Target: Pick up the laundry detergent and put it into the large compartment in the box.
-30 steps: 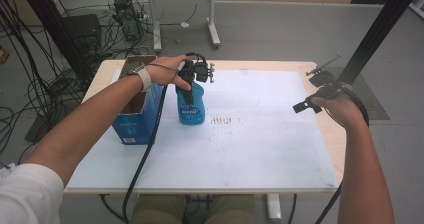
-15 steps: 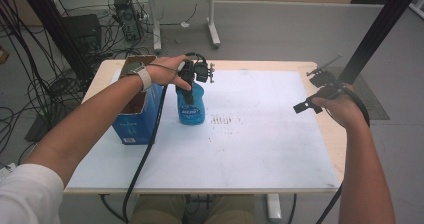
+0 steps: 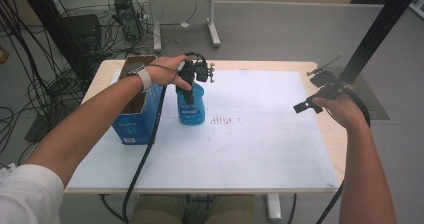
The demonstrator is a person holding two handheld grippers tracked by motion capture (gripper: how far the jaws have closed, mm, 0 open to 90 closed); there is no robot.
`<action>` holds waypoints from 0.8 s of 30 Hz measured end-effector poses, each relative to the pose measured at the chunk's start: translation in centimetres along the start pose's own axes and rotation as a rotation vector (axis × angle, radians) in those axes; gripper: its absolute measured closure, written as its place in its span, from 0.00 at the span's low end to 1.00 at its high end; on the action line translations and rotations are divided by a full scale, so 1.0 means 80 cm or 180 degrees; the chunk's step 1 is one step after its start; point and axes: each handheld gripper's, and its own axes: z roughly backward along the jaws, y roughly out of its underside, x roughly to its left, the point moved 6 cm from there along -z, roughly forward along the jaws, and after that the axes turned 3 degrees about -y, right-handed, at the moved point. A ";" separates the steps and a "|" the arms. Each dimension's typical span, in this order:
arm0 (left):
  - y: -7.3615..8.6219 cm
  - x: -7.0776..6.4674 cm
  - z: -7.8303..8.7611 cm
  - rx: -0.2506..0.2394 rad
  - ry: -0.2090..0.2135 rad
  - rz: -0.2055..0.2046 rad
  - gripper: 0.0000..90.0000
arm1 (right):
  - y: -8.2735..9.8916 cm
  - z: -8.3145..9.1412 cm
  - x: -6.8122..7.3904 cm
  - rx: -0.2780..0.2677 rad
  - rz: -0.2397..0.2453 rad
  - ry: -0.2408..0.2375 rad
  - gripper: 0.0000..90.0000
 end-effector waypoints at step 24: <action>0.002 -0.018 0.035 -0.0017 -0.0028 0.0367 0.42 | 0.002 0.010 0.010 -0.0045 0.0045 0.0022 0.11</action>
